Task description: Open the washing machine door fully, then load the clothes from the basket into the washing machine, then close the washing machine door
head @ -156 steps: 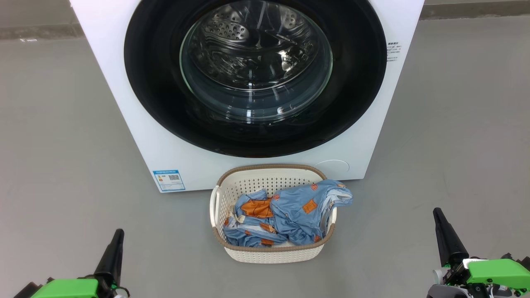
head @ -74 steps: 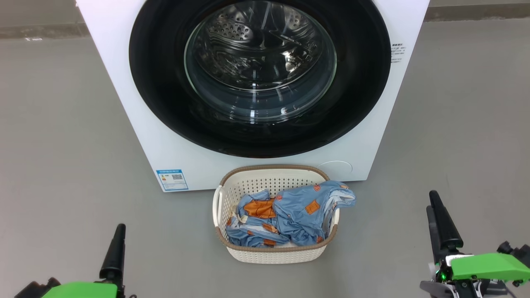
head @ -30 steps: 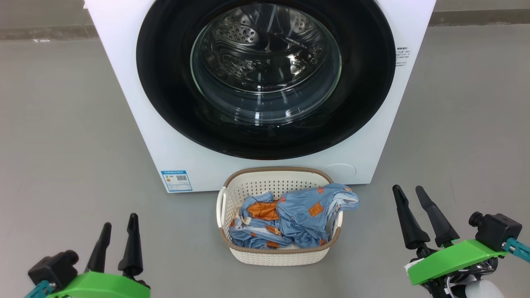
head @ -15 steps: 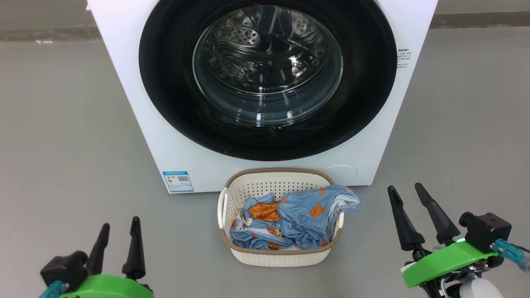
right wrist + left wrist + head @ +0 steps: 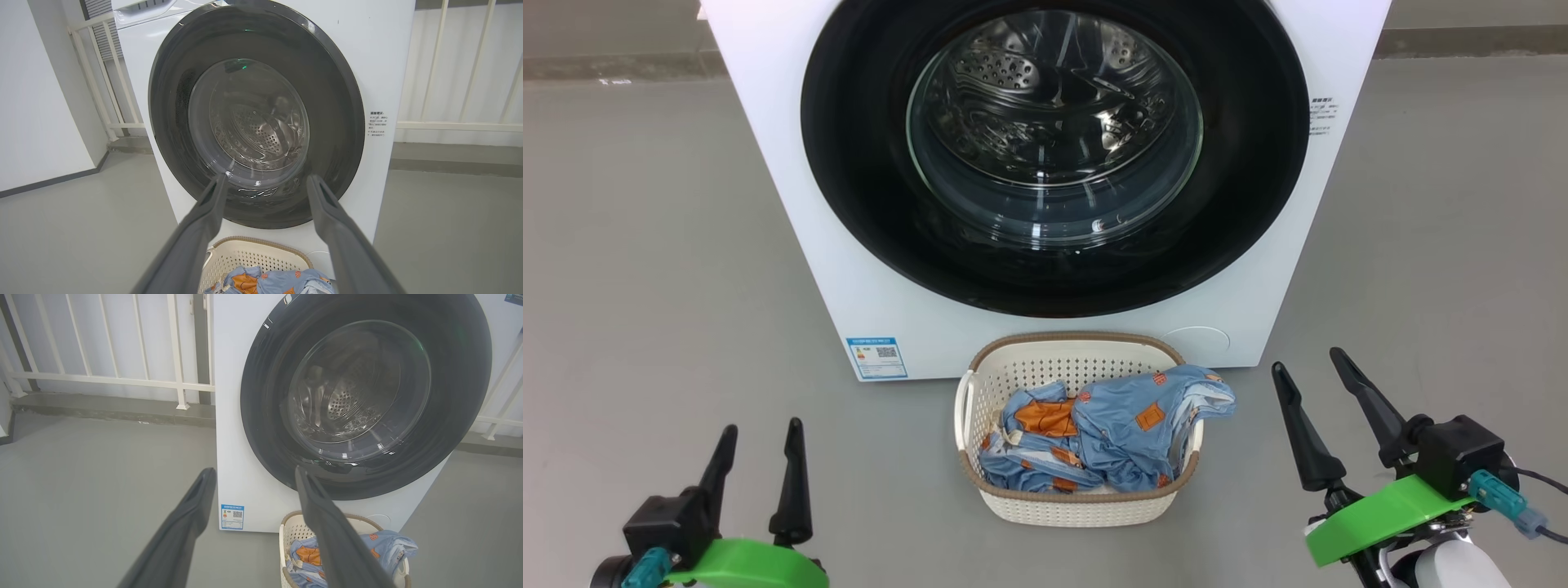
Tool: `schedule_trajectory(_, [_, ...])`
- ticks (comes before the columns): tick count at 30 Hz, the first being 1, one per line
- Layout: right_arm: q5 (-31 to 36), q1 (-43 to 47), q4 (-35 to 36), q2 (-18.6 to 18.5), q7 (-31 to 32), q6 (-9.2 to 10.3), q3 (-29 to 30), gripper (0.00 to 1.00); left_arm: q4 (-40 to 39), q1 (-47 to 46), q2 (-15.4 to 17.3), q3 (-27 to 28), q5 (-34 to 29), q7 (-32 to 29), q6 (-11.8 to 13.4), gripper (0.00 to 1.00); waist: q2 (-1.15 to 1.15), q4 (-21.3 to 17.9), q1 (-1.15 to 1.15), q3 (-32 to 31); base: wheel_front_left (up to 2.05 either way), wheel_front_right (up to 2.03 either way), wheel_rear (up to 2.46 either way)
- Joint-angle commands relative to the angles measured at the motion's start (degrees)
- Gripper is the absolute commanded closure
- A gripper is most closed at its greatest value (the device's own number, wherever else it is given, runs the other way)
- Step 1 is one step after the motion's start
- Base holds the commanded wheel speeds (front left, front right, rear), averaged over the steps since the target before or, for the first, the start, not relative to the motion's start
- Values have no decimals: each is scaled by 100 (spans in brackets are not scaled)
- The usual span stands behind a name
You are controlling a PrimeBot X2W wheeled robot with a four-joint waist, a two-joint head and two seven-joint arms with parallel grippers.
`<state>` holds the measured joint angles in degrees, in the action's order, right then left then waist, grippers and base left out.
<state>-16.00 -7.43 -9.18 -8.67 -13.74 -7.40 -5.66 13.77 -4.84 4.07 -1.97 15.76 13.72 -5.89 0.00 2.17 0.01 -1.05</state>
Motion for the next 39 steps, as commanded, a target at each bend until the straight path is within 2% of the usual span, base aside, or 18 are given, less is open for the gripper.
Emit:
schedule_trajectory(1, [220, -246, 178, -53, -103, -9, -168, 0, -107, -259, 131, 161, -208, 105, -17, 0, 0, 0, 0, -5, 0, 0, 0])
schedule_trajectory(39, [344, -226, 167, -103, -126, -9, -108, 0, -138, -226, 209, 100, -134, 128, -91, 0, 0, 0, 0, -12, 0, 0, 0])
